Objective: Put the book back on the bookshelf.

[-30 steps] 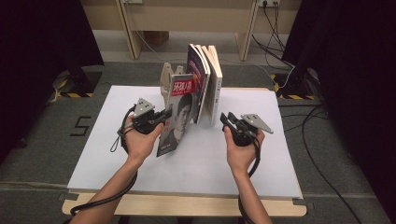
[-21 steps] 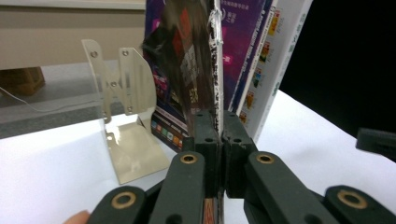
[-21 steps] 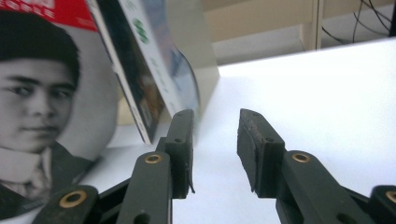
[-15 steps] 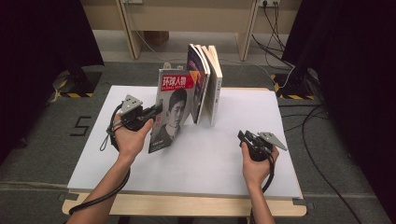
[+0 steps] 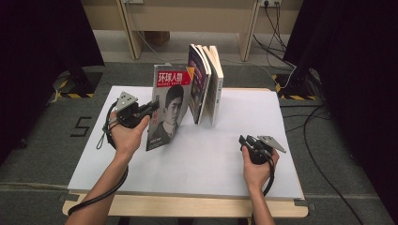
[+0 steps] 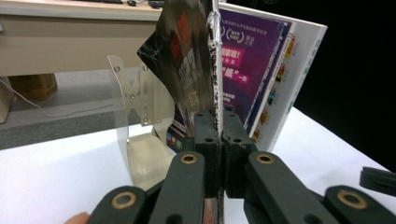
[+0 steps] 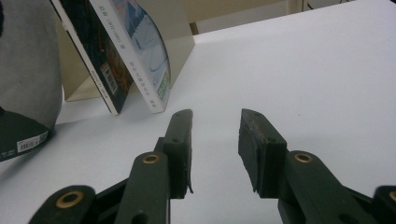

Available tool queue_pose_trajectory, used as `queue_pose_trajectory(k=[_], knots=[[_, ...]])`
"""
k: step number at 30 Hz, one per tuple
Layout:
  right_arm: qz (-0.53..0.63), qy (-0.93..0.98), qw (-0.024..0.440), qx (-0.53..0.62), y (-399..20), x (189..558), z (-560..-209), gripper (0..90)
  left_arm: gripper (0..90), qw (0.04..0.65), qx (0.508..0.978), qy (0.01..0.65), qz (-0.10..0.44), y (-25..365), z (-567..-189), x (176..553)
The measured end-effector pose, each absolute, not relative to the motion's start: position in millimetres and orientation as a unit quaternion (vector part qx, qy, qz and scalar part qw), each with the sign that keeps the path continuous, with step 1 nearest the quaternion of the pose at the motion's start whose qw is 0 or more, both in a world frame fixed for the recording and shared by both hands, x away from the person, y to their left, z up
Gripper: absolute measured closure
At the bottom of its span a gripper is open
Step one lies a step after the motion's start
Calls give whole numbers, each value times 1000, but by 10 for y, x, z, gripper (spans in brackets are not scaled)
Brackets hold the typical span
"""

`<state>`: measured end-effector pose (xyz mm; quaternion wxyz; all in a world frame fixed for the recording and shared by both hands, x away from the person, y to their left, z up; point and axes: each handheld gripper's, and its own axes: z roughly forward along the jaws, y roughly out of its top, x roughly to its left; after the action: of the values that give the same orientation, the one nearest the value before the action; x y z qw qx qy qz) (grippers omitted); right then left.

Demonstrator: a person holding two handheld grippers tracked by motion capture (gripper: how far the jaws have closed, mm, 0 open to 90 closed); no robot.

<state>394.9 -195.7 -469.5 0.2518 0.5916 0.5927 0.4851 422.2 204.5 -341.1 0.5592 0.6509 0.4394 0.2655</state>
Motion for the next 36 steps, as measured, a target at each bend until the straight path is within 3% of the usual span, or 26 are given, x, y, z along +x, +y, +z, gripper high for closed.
queue_pose_trajectory(k=[36], knots=[[481, 587, 246, 602, -2007, 3975, -4751, 654, 869, 565, 596, 463, 334, 1953, -3189, 4839]])
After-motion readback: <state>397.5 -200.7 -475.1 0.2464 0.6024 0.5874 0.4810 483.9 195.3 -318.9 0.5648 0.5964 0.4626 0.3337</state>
